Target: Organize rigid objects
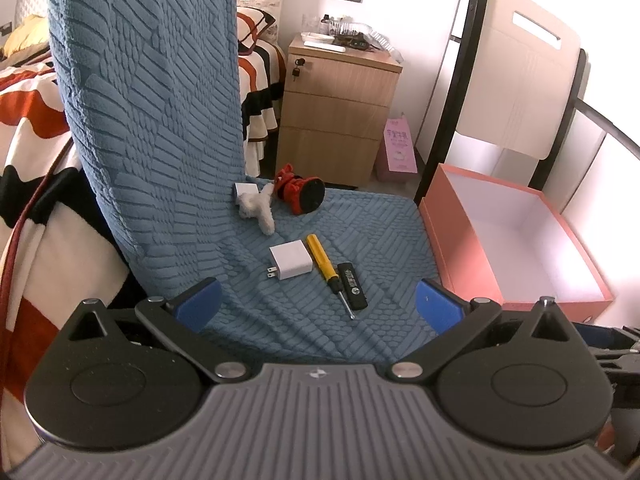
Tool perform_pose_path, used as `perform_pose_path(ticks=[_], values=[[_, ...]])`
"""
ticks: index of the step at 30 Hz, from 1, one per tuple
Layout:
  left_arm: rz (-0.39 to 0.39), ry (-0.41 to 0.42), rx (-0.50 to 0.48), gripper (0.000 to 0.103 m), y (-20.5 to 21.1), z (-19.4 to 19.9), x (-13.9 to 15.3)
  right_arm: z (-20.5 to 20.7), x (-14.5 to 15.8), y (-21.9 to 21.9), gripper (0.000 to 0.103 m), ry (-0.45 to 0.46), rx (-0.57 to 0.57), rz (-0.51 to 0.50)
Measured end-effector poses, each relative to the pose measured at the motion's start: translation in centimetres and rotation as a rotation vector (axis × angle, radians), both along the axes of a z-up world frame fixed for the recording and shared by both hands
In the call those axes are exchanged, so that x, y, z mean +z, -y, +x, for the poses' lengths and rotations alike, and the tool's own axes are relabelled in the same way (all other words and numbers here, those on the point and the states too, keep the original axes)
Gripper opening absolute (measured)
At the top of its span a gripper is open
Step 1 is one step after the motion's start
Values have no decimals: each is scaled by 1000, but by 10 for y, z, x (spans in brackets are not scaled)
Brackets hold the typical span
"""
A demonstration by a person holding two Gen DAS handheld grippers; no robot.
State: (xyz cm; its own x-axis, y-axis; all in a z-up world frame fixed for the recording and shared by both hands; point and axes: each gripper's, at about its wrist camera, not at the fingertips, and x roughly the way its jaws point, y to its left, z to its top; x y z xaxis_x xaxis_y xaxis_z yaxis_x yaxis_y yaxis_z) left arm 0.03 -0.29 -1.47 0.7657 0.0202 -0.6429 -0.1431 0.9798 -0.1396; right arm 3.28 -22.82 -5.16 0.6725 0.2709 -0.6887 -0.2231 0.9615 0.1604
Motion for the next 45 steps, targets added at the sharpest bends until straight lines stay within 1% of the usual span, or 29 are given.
perform_pose_path(ticks=[17, 20, 25, 32, 35, 38, 40, 43, 45], values=[[-7, -18, 3, 103, 0, 3, -6, 1, -2, -2, 103, 0, 8, 0], [-15, -29, 3, 103, -2, 5, -11, 3, -5, -4, 103, -9, 5, 1], [-9, -18, 24, 103, -6, 12, -16, 13, -14, -6, 103, -31, 20, 7], [-11, -41, 26, 103, -10, 20, -24, 20, -21, -8, 103, -48, 22, 8], [-19, -43, 27, 103, -12, 26, -30, 24, -25, -7, 103, -57, 20, 16], [-35, -47, 30, 103, -15, 36, -39, 29, -28, -14, 103, -46, 42, -9], [-27, -61, 40, 103, -17, 44, -47, 33, -30, -19, 103, -36, 51, -21], [-13, -69, 54, 103, -21, 56, -60, 42, -33, -23, 103, -42, 27, -22], [-16, -72, 62, 103, -26, 63, -68, 47, -36, -27, 103, -42, 48, -20]])
